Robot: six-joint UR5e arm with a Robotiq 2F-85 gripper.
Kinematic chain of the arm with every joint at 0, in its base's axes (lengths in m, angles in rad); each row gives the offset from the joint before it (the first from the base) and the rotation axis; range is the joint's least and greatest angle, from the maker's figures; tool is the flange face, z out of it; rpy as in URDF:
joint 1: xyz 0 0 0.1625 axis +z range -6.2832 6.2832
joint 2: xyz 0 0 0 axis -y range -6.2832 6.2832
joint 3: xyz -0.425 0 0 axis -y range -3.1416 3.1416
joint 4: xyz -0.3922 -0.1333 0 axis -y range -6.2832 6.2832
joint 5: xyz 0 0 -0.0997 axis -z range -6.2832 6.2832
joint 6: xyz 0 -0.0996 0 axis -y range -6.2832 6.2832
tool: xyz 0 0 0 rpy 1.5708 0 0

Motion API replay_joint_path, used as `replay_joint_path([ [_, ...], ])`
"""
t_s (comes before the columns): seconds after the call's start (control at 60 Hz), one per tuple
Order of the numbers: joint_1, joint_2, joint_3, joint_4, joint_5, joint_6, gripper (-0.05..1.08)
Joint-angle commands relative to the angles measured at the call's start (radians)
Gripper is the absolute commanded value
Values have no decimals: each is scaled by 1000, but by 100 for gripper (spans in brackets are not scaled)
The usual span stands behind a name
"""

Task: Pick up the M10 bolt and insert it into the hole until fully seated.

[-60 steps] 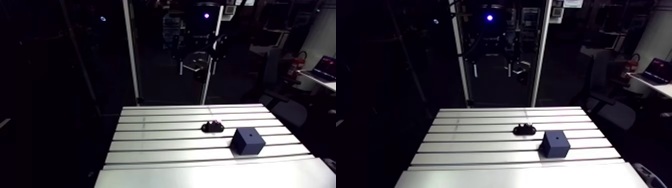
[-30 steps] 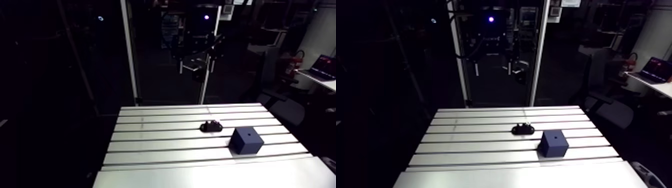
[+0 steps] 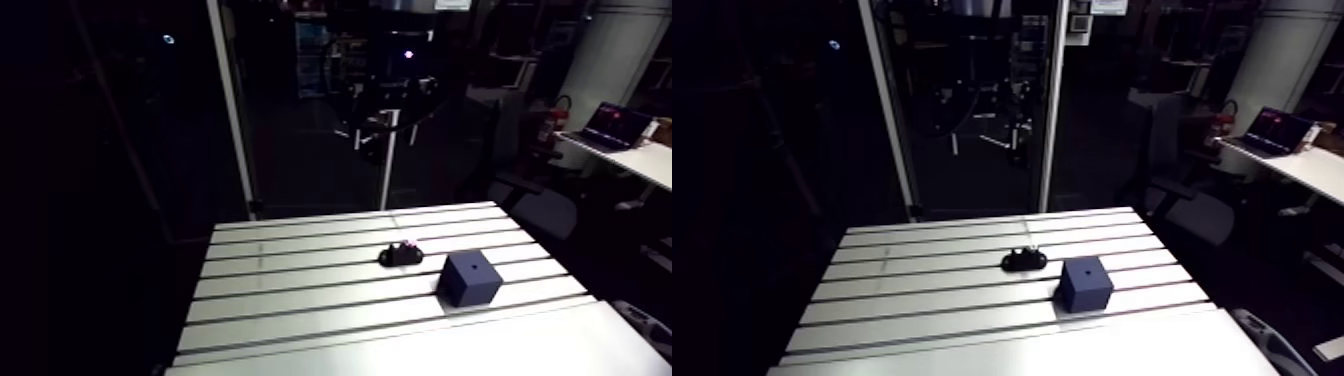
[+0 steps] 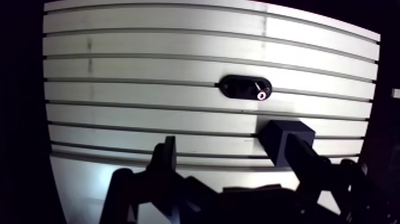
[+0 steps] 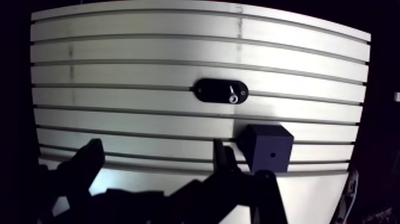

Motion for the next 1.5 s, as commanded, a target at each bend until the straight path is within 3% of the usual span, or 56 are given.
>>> replay_joint_path([
  [0.017,-76,-2,53,-115,69,-74,1],
  [0.2,-107,0,88,-170,81,-108,1],
  [0.483,-115,-2,152,-236,70,-103,1],
  [0.917,-142,8,236,-334,70,-104,1],
  [1.5,-180,94,269,-420,70,-107,1],
])
